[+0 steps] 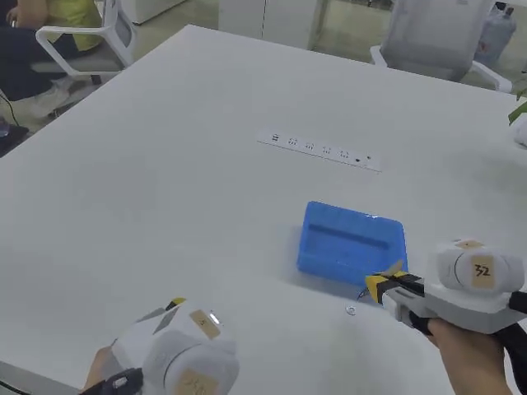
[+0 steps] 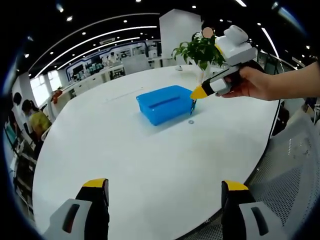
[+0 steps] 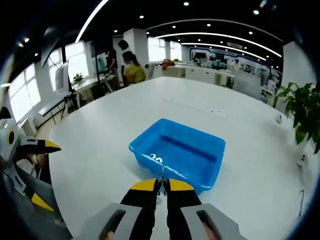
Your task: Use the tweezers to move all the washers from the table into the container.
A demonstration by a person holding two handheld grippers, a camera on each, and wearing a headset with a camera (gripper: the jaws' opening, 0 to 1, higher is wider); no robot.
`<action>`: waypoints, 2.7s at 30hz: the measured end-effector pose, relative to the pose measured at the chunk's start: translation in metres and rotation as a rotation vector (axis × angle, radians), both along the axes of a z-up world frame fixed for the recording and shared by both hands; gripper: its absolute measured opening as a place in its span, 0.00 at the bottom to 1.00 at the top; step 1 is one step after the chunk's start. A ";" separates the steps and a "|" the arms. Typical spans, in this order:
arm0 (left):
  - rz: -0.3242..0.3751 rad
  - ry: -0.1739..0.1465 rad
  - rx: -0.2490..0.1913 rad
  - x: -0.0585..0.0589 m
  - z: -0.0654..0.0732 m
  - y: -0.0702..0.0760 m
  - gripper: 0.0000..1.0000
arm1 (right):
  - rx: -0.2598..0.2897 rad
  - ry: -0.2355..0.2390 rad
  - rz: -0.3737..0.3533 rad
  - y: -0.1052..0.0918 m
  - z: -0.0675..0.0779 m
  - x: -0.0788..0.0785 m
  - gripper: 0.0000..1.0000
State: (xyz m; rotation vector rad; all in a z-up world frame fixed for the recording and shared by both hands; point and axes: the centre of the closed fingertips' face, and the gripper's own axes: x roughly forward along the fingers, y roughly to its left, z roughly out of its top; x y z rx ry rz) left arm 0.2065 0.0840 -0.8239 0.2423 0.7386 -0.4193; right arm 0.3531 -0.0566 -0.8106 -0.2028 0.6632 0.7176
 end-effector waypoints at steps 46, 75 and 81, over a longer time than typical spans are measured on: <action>0.009 -0.004 0.003 0.001 0.001 0.002 0.95 | -0.077 -0.055 0.027 0.006 -0.019 -0.004 0.02; -0.020 -0.074 0.015 0.002 0.013 -0.004 0.96 | 0.025 -0.066 -0.048 -0.002 0.027 0.010 0.02; -0.012 -0.097 0.010 0.004 0.020 -0.004 0.94 | 0.043 -0.084 -0.059 -0.006 0.037 0.014 0.02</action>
